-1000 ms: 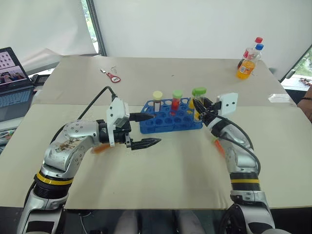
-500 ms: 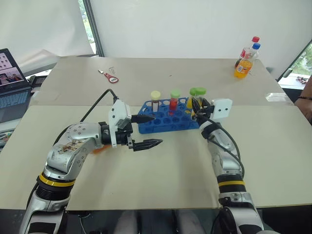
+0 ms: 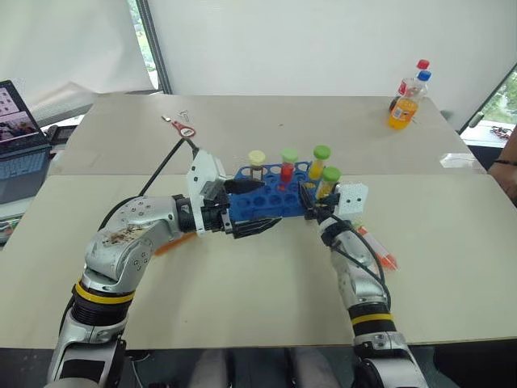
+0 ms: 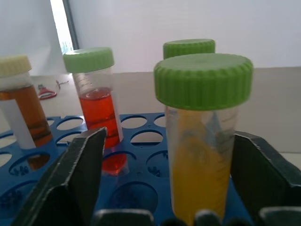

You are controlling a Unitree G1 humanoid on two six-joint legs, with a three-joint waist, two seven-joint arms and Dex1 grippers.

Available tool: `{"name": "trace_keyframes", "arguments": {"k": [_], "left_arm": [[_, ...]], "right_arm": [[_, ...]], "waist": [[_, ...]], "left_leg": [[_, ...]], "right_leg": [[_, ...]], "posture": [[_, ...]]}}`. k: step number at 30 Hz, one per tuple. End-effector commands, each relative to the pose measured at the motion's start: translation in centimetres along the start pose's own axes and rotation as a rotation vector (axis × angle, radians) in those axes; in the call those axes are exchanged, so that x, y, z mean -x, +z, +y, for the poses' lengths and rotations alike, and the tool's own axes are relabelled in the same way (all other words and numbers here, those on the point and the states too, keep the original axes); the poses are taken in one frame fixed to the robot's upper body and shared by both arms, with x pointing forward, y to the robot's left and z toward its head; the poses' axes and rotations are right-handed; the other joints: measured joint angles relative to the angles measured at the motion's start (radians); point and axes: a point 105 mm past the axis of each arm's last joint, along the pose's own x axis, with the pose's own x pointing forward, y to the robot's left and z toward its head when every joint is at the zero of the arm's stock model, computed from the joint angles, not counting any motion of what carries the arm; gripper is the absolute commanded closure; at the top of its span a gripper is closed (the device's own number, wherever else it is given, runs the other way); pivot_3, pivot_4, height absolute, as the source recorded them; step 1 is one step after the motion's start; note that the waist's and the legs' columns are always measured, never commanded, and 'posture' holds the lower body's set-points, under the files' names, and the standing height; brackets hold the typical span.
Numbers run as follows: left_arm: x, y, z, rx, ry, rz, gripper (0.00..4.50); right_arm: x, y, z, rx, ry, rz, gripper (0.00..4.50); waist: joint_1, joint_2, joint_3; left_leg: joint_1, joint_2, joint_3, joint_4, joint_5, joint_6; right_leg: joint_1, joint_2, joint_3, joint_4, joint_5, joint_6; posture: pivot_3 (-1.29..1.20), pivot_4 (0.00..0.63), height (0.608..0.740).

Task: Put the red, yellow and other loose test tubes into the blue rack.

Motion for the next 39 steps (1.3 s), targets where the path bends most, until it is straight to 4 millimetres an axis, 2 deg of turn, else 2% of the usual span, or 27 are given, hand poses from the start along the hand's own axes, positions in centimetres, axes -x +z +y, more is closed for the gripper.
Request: {"name": "trace_keyframes", "arguments": {"k": [1,5,7,9,14,21,25,30,39], "left_arm": [[0.0,1.3,0.0,-0.047,0.004,-0.02,0.0],[0.1,1.2,0.5,-0.066,0.026,-0.006,0.0],[0.2,1.0,0.6,-0.068,0.03,0.003,0.0],[0.6,0.7,0.8,-0.075,0.035,0.029,0.0],[2.0,-0.4,1.2,-0.114,0.022,0.118,0.0],[5.1,-1.8,0.0,-0.125,-0.083,0.272,0.0],[6.0,-2.0,-0.2,-0.166,-0.104,0.315,0.0],[6.5,-1.8,-0.3,-0.175,-0.104,0.337,0.0],[6.1,-1.9,-0.6,-0.173,-0.133,0.337,0.0]], "right_arm": [[0.6,3.1,-1.0,0.06,0.019,-0.035,0.01],[2.4,4.0,-2.0,0.093,0.081,0.064,0.01],[3.7,4.1,-2.5,0.094,0.131,0.154,0.01],[5.2,5.0,-3.1,0.083,0.189,0.215,0.01],[8.8,7.6,-5.6,0.208,0.344,0.411,0.01],[12.4,11.0,-10.3,0.328,0.44,0.659,0.01],[13.1,12.8,-11.3,0.357,0.513,0.681,0.01],[14.0,13.7,-12.7,0.441,0.572,0.784,0.01],[14.1,14.8,-13.0,0.448,0.609,0.844,0.01]], "waist": [[0.003,0.0,0.0],[0.002,0.0,0.0],[0.002,0.0,0.0],[0.005,0.0,0.0],[0.016,0.0,0.0],[0.021,-0.001,0.001],[0.025,-0.001,0.001],[0.029,-0.001,0.001],[0.027,-0.001,0.001]], "left_leg": [[0.0,0.0,0.0,0.0,0.0,0.0],[-0.001,0.0,0.0,0.0,0.0,0.0],[-0.001,0.0,-0.001,0.0,0.0,0.0],[-0.001,0.0,-0.001,0.0,0.0,0.0],[-0.001,0.0,0.0,0.0,0.0,0.0],[-0.001,0.001,0.003,0.0,0.0,0.001],[0.0,0.001,0.008,0.0,0.0,0.001],[-0.001,0.001,0.009,0.0,0.0,0.001],[-0.001,0.002,0.01,0.0,-0.001,0.001]], "right_leg": [[0.0,0.0,0.0,0.0,0.0,0.0],[0.0,0.0,0.0,-0.001,0.0,0.0],[0.0,0.001,0.0,-0.003,0.0,0.0],[0.0,0.001,0.0,-0.005,0.0,0.0],[0.001,0.001,0.0,-0.007,0.0,0.0],[0.001,0.002,0.0,-0.01,-0.001,0.0],[0.003,0.002,0.0,-0.013,-0.001,0.0],[0.003,0.002,0.0,-0.014,0.0,0.001],[0.003,0.002,0.0,-0.014,0.0,0.001]], "posture": [[0.0,0.15,0.74],[0.0,0.15,0.74],[0.0,0.15,0.74],[0.0,0.15,0.74],[0.0,0.15,0.74],[0.0,0.15,0.74],[0.0,0.15,0.74],[0.0,0.15,0.74],[0.0,0.15,0.74]]}}
